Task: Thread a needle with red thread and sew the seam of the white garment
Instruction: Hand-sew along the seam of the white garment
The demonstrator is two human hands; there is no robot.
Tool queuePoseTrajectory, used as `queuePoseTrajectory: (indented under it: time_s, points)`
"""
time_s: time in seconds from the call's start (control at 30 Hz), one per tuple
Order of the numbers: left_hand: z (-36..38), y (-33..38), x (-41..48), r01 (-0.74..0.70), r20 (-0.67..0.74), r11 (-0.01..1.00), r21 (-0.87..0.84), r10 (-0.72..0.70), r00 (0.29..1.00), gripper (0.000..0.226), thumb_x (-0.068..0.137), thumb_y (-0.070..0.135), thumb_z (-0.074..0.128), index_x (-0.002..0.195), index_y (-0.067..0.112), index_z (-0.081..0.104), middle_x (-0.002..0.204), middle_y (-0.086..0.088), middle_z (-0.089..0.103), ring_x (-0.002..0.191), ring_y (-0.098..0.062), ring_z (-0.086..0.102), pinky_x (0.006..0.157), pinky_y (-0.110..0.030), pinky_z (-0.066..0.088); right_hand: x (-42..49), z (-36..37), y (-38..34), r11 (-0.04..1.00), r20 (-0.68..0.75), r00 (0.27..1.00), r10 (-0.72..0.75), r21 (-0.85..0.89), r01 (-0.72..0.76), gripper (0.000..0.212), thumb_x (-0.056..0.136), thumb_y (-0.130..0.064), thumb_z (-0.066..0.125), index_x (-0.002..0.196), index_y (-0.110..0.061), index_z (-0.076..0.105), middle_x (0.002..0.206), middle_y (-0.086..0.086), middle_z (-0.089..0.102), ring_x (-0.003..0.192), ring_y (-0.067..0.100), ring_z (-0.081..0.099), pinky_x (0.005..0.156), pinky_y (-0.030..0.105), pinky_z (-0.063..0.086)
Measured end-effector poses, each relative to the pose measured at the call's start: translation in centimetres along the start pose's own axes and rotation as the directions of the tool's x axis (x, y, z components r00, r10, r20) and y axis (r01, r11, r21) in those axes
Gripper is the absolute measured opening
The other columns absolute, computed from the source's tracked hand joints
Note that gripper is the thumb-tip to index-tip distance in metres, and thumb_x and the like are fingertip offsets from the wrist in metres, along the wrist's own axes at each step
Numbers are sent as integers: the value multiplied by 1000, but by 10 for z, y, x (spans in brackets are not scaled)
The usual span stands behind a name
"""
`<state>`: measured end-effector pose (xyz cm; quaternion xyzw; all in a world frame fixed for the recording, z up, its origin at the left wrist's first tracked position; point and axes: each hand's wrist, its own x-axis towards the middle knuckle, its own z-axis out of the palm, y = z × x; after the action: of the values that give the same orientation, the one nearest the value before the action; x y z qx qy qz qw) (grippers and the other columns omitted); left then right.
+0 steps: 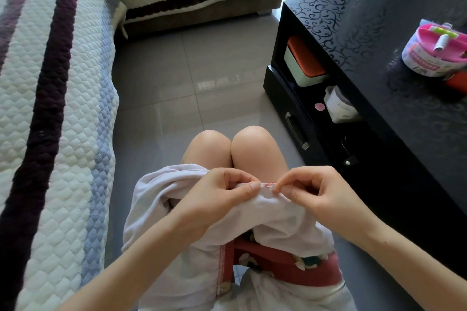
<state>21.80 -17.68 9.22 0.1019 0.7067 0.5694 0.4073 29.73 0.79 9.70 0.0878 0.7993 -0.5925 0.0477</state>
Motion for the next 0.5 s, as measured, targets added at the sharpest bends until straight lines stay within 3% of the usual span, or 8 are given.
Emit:
queuePoseTrajectory:
  time_s: [0.17, 0.3, 0.4, 0.5]
  points:
    - [-4, 0, 1, 31, 116, 982, -187, -9, 993, 13, 84, 24, 69, 83, 12, 73, 80, -3, 72, 77, -8, 65, 68, -18, 50, 0, 2, -2, 989, 59, 997, 56, 134, -64, 25, 89, 1, 61, 78, -17, 75, 83, 11, 73, 89, 30, 69, 87, 47, 52]
    - [-1, -1, 0, 28, 143, 976, -214, 3, 990, 11, 82, 24, 70, 78, 17, 76, 80, -3, 72, 77, -9, 66, 70, -18, 51, 1, 8, -2, 983, 108, 994, 29, 177, -48, 20, 91, -1, 59, 82, -13, 73, 77, 13, 70, 76, 22, 67, 73, 30, 53]
    - [0, -1, 1, 30, 116, 974, -225, -3, 993, 12, 79, 24, 69, 79, 15, 75, 82, -6, 72, 79, -12, 66, 72, -20, 52, 1, 9, 1, 995, 130, 992, 1, 103, -15, 9, 92, -5, 60, 86, -10, 65, 67, 12, 62, 60, 17, 54, 57, 25, 44]
    - [-1, -1, 3, 21, 103, 971, -240, 3, 995, 9, 78, 23, 71, 73, 18, 76, 82, -4, 73, 80, -11, 67, 73, -20, 52, 0, 1, 7, 1000, 95, 995, 1, -4, -1, 9, 91, -2, 60, 86, -10, 60, 69, 13, 63, 62, 19, 59, 59, 30, 49]
